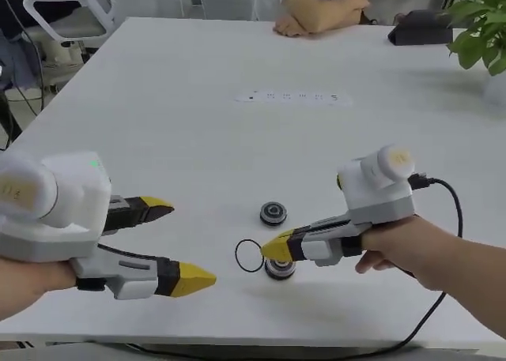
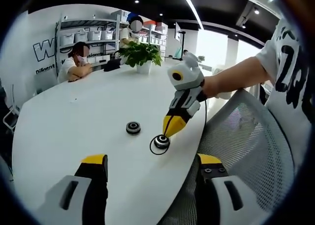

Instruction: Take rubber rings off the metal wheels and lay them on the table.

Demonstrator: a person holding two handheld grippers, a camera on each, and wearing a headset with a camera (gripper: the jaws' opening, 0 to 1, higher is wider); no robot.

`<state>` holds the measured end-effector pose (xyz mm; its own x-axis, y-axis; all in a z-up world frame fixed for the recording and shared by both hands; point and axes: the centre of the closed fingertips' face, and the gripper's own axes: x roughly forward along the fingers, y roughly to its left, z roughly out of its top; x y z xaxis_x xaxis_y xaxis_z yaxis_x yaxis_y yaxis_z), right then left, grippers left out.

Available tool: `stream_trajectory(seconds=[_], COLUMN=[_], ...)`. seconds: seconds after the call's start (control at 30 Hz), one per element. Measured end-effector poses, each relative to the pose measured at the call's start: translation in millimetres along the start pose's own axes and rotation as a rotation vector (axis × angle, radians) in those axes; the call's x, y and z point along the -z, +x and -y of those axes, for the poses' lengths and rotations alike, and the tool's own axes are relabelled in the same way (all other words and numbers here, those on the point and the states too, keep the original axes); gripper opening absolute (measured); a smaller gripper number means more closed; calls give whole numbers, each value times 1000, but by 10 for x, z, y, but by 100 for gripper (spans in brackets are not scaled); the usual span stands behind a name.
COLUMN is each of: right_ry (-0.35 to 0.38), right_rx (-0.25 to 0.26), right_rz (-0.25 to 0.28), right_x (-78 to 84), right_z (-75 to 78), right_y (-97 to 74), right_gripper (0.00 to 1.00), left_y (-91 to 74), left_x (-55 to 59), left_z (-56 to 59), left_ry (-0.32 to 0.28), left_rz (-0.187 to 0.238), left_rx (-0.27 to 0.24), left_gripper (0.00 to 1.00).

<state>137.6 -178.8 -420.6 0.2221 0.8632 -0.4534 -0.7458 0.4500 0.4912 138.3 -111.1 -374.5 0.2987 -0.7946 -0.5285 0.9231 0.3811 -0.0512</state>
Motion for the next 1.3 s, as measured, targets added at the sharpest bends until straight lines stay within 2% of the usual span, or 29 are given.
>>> stream_trajectory(seconds=[0.37,0.57,0.8,1.07,1.13,1.3], right_ry=[-36,-52,-78,-101,-99,-109], right_rx=[-16,-42,-36,-4,36,77], right_rz=[-52,-62,-85,-92,-93,-90], right_x=[48,59,93,100,102,98], right_z=[-28,-116,-113,-51,27,111], right_y=[160,294,379,416,416,410], right_gripper=[0,0,0,0,0,0], left_y=[-75,-87,-97,-109,-109,-106], left_x=[48,73,65,92,93,86], left_z=[-41,-58,-52,-59,-57,-60], left_ry=[-11,-12,-18,-19,-19,-17], left_rz=[-7,-13,-6,-12,-13,-12], left_rx=[-19,-27,-28,-33,-33,-33], left_gripper=[71,72,71,71,71,71])
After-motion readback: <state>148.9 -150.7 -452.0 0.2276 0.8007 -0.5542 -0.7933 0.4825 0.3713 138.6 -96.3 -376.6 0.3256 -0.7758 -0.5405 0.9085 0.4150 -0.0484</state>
